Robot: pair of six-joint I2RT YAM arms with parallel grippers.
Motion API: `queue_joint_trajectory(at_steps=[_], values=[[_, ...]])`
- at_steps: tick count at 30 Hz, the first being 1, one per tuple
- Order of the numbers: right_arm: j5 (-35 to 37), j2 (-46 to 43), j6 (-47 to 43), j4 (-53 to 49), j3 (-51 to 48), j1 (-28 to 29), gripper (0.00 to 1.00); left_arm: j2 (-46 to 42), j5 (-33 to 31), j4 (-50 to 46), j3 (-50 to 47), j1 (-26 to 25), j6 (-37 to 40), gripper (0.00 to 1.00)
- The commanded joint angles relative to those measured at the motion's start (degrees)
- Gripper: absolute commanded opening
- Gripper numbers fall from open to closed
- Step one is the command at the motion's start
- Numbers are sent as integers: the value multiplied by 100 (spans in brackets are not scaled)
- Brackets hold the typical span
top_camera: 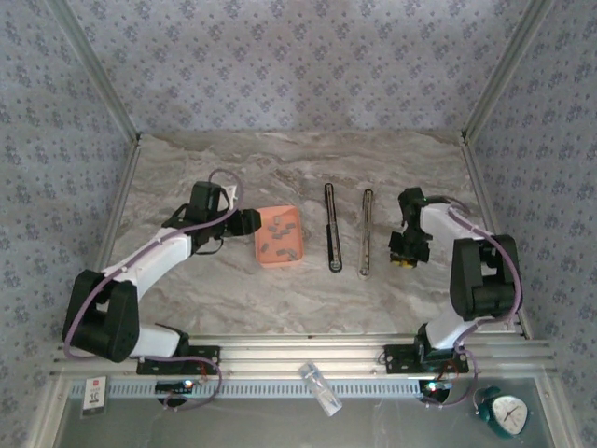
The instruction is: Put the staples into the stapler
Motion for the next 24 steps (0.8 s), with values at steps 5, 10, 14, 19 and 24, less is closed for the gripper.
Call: queue_joint_trajectory(at_steps=[5, 10, 14, 19, 24], values=[[-7, 415, -212, -174, 63, -38, 23, 110, -71, 41, 181, -47, 105, 56], [-51, 472, -304, -358, 270, -66, 38, 79, -118, 10, 151, -42, 107, 56], [-57, 464, -349, -408, 409, -118, 36, 82, -127, -8, 160, -42, 133, 56], [-137, 620, -430, -407, 496, -119, 33, 80, -164, -34, 170, -42, 167, 56], [-118, 687, -458, -391, 472, -114, 31, 45, -175, -78, 164, -42, 185, 57]])
